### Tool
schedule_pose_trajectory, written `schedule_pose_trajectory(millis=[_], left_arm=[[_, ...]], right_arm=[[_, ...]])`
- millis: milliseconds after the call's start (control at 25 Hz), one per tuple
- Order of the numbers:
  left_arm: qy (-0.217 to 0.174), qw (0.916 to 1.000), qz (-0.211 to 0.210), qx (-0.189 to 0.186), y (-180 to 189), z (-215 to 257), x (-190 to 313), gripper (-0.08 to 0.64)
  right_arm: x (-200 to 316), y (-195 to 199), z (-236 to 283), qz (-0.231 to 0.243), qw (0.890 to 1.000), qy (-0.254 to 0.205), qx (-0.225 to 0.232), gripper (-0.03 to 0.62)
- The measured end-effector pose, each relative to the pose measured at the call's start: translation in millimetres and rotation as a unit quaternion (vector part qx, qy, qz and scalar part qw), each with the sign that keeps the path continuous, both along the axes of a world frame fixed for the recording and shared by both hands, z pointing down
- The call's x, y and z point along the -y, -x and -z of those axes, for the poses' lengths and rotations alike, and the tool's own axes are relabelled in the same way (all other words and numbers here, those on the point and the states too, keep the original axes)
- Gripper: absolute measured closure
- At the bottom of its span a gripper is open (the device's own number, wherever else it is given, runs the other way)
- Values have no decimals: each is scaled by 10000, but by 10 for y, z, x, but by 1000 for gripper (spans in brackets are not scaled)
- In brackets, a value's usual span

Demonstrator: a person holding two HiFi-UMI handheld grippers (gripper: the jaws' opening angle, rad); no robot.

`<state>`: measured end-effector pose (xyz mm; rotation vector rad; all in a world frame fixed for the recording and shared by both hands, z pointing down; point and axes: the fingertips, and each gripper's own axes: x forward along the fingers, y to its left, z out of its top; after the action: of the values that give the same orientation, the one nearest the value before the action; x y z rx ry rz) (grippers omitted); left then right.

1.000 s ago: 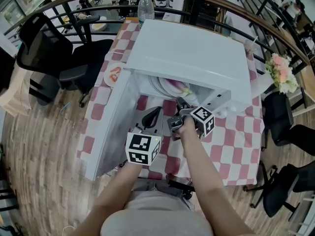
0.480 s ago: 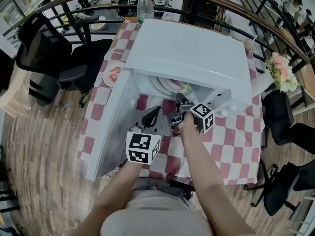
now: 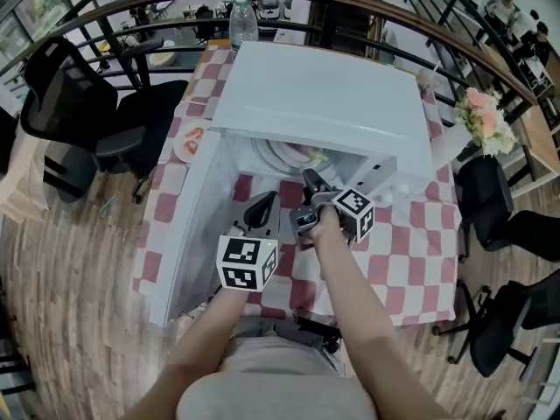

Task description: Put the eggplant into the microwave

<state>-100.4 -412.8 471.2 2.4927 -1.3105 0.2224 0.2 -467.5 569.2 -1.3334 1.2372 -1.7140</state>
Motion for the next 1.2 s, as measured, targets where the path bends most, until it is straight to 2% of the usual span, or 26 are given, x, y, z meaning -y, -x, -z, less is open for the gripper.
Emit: schedule_pose_trajectory(millis=[480,600,680,800,920,1080,1200], left_arm=[[-1,9998,-179,-97,-80,29,-75,555],[-6,9997,-203,-132,-91,49,-93,555],[-11,9997,-215,-148,-100,62,-104,555],[-26,9996,-240,-148,-116,76,-120,555],[-22,9995,-272,-135,-127,80,-140,555],[-34,9994,-308,-146,-141,105,-160,555],[-42,9993,-331,-139,-139,125,-169,555]], right_arm=[[-269,56,403,34,9985,-553,-18,353],[-332,29,460,6,9977,-660,-174,365],[-376,9,527,23,9962,-773,-402,387],[-441,-13,630,47,9934,-921,-675,470],[-506,-26,692,60,9912,-1012,-846,520],[-571,-20,748,76,9906,-1079,-840,563],[-606,11,846,130,9900,-1206,-727,568]])
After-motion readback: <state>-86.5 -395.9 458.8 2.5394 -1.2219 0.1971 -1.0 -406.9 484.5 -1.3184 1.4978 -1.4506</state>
